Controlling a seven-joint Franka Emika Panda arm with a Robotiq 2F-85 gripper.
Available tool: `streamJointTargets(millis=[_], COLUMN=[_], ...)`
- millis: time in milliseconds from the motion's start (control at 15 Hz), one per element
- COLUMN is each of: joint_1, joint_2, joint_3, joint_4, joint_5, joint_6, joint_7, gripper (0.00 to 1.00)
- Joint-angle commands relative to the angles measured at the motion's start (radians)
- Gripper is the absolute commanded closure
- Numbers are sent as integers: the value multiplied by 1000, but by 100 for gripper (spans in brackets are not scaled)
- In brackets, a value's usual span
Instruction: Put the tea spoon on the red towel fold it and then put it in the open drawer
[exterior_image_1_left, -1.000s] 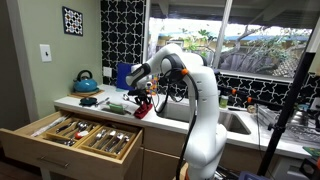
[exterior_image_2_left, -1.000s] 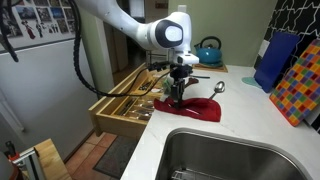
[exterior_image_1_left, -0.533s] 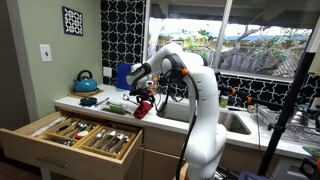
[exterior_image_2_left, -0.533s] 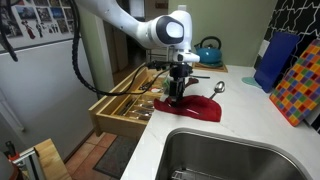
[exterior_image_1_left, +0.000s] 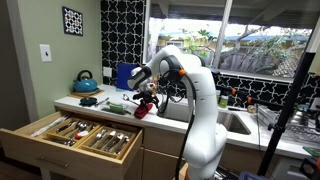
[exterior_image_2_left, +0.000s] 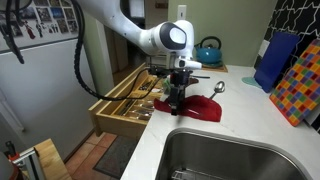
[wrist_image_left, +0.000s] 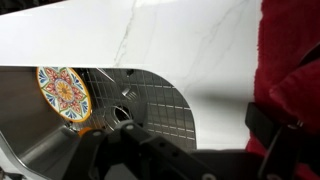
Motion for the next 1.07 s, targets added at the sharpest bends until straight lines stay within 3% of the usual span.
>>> streamJointTargets(millis=[0,333,733,1000], joint_1=[-12,-28,-58,-55], joint_2=[-40,-75,-10,75], joint_3=[0,7,30,46], joint_4=[15,57,91,153], joint_5=[-34,-1,205,355], joint_6=[9,48,263,252], joint_7=[-43,-77,-176,-174], gripper=[0,0,0,0])
